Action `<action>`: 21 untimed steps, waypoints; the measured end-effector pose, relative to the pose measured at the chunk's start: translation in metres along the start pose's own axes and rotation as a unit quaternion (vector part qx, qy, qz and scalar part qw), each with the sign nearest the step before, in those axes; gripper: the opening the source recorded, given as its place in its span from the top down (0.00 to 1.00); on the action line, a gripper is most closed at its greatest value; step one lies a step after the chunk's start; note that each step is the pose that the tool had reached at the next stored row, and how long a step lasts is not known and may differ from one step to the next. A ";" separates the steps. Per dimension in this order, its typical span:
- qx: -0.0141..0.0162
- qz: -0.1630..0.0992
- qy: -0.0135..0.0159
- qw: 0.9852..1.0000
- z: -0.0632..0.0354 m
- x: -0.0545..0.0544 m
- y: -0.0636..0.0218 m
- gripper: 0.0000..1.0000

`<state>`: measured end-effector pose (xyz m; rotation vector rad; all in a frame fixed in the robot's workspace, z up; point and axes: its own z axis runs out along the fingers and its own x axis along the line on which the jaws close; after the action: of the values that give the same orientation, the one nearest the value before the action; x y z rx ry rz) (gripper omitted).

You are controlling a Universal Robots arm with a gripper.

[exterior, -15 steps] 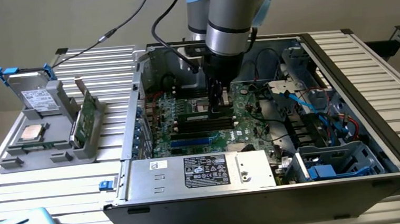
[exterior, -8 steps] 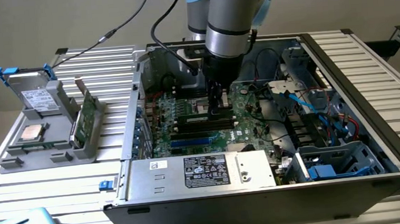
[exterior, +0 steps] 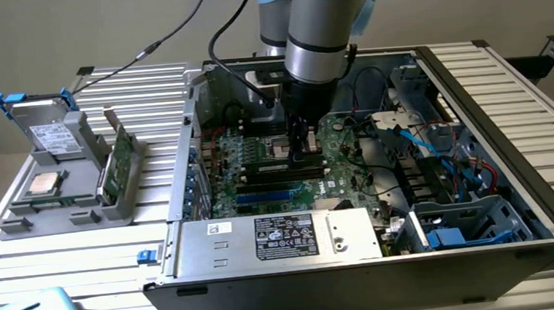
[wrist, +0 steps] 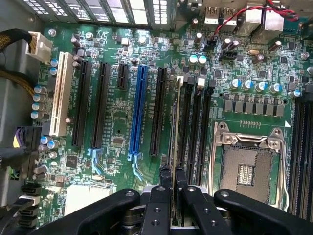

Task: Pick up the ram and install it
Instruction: 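Insert the ram into the slot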

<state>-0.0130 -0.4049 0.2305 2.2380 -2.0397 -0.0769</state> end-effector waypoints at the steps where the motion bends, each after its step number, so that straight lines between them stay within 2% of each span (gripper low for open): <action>1: 0.000 0.001 0.000 1.000 0.0012 0.000 -0.0001 0.86; 21: 0.000 0.009 -0.001 1.000 0.0055 0.001 -0.0008 0.86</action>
<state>-0.0127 -0.4062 0.2250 2.2194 -2.0606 -0.0785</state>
